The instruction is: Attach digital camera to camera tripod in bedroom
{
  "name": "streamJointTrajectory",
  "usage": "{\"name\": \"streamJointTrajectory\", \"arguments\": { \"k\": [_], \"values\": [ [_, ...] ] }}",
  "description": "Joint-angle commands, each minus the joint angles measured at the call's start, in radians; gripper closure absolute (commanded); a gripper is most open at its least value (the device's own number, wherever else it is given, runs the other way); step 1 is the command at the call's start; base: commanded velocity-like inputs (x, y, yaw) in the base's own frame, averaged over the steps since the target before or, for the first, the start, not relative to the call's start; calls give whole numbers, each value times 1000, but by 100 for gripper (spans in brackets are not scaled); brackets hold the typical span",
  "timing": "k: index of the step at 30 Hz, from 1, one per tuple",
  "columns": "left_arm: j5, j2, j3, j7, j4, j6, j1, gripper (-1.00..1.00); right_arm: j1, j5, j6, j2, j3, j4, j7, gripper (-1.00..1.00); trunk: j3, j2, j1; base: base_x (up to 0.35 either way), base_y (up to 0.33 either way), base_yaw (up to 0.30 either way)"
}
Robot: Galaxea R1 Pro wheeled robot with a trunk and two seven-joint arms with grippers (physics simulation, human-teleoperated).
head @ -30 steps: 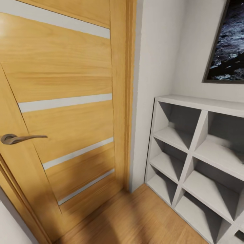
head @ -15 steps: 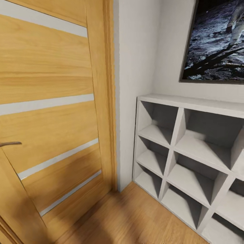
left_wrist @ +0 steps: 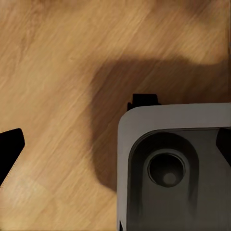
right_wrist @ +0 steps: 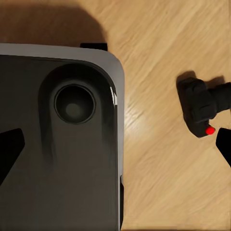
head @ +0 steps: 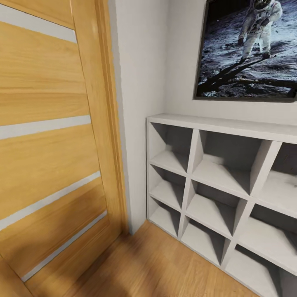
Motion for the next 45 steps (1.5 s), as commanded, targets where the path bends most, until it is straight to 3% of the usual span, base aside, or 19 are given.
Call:
{"name": "streamJointTrajectory", "arguments": {
  "k": [1, 45],
  "values": [
    [0, 0, 1, 0, -1, 0, 0, -100, 0, 0, -2, 0, 0, 0, 0, -100, -1, 0, 0, 0, 0, -289],
    [0, -5, 0, 0, 0, 0, 0, -100, 0, 0, -2, 0, 0, 0, 0, -100, -1, 0, 0, -33, 0, -289]
  ]
}}
